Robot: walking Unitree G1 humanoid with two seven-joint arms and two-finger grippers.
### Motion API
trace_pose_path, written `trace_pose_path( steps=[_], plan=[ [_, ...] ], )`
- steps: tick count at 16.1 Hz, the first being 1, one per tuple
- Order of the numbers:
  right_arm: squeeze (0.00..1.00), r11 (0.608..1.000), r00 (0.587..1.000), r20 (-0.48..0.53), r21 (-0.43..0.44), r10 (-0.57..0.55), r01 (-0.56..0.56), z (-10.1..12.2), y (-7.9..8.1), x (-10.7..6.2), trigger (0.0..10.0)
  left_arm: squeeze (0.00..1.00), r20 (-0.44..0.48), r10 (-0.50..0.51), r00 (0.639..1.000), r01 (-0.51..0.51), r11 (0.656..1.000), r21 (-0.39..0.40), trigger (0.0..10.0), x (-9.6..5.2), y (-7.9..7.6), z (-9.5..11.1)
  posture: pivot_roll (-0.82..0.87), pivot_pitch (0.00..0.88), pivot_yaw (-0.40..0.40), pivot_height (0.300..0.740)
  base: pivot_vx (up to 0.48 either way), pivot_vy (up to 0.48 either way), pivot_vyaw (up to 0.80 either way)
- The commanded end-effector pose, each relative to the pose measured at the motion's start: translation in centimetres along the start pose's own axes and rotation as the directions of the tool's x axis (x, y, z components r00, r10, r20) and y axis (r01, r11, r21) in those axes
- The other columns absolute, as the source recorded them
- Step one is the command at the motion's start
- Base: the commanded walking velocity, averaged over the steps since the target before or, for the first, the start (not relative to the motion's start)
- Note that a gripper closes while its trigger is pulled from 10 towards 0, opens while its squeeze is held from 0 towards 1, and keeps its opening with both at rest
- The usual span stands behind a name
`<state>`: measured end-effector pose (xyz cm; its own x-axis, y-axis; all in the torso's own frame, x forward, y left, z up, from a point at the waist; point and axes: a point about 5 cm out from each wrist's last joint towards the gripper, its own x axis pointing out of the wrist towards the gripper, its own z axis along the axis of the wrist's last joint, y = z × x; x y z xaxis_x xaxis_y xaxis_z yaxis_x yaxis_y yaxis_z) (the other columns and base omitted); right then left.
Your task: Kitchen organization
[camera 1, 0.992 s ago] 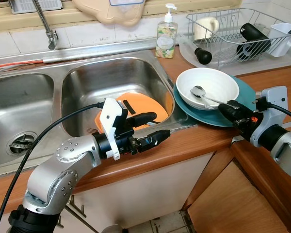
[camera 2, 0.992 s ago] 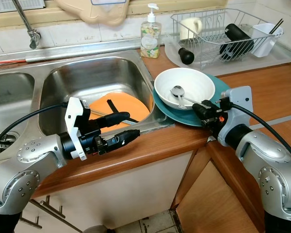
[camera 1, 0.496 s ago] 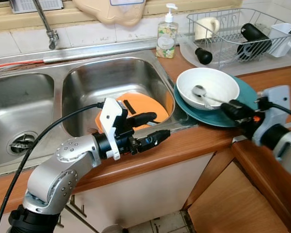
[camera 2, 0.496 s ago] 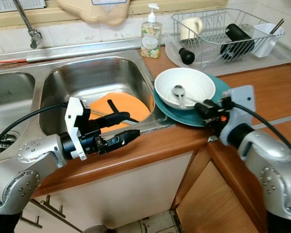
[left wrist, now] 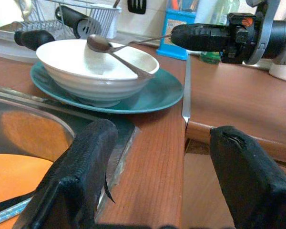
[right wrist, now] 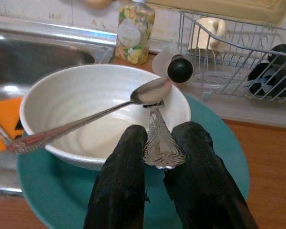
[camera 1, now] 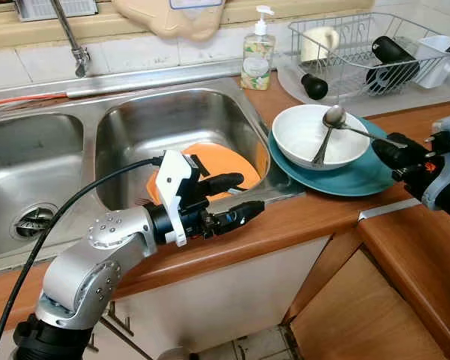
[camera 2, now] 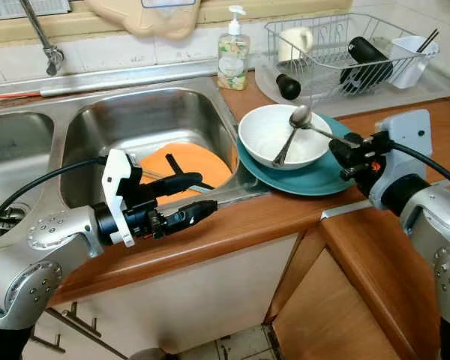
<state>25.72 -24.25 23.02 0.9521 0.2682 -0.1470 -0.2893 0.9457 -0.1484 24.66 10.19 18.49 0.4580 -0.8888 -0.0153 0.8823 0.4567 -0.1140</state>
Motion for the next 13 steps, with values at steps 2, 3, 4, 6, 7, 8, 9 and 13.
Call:
trace_pose_path(
  steps=[2, 3, 4, 6, 7, 8, 9, 13],
  plan=[
    [0.00, 0.987, 0.998, -0.051, -0.156, 0.041, -0.048, 0.0, 0.6, 0.1, 10.0, 0.00, -0.021, -0.012, 1.000, 0.012, 0.999, 0.035, 10.0, 0.1, -0.2, 0.4, -0.10, 0.000, 0.041, 0.740, 0.000, 0.000, 0.00],
    [0.00, 0.976, 0.997, -0.065, -0.213, 0.031, -0.044, 0.1, 0.6, 0.2, 10.0, 0.00, -0.027, -0.011, 1.000, 0.012, 0.999, 0.039, 10.0, 0.0, -0.2, 0.3, -0.10, 0.000, 0.041, 0.740, 0.000, 0.000, 0.00],
    [0.00, 0.958, 0.997, -0.074, -0.285, 0.014, -0.034, 0.3, 0.4, 0.3, 10.0, 0.00, -0.030, -0.011, 0.999, 0.013, 0.999, 0.042, 10.0, 0.0, -0.2, 0.3, -0.10, 0.000, 0.039, 0.740, 0.000, 0.000, 0.00],
    [0.00, 0.941, 0.998, -0.069, -0.337, 0.000, -0.023, 0.6, 0.2, 0.4, 10.0, 0.00, -0.033, -0.012, 0.999, 0.013, 0.999, 0.045, 10.0, 0.1, -0.2, 0.3, -0.10, 0.000, 0.039, 0.740, 0.000, 0.000, 0.00],
    [0.00, 0.927, 0.998, -0.059, -0.375, 0.001, -0.023, 1.0, 0.3, 0.5, 10.0, 0.00, -0.039, -0.013, 0.999, 0.015, 0.999, 0.050, 10.0, 0.1, -0.2, 0.3, -0.10, 0.000, 0.036, 0.740, 0.000, 0.000, 0.00],
    [0.00, 0.930, 0.999, -0.050, -0.367, 0.013, -0.030, 1.2, 0.5, 0.6, 10.0, 0.00, -0.040, -0.013, 0.999, 0.015, 0.998, 0.053, 10.0, 0.1, -0.2, 0.3, -0.10, 0.000, 0.036, 0.740, 0.000, 0.000, 0.00],
    [0.00, 0.933, 0.999, -0.037, -0.357, 0.024, -0.035, 1.4, 0.6, 0.6, 10.0, 0.00, -0.040, -0.009, 0.999, 0.011, 0.998, 0.061, 10.0, 0.1, -0.2, 0.3, -0.10, 0.000, 0.036, 0.740, 0.000, 0.000, 0.00],
    [0.00, 0.973, 0.990, 0.084, -0.212, 0.110, -0.090, 3.0, 2.1, 1.1, 10.0, 0.00, -0.044, 0.082, 0.996, -0.068, 0.964, 0.257, 10.0, 1.1, 1.2, 1.5, -0.10, 0.000, 0.038, 0.740, 0.000, 0.000, 0.00]
  ],
)
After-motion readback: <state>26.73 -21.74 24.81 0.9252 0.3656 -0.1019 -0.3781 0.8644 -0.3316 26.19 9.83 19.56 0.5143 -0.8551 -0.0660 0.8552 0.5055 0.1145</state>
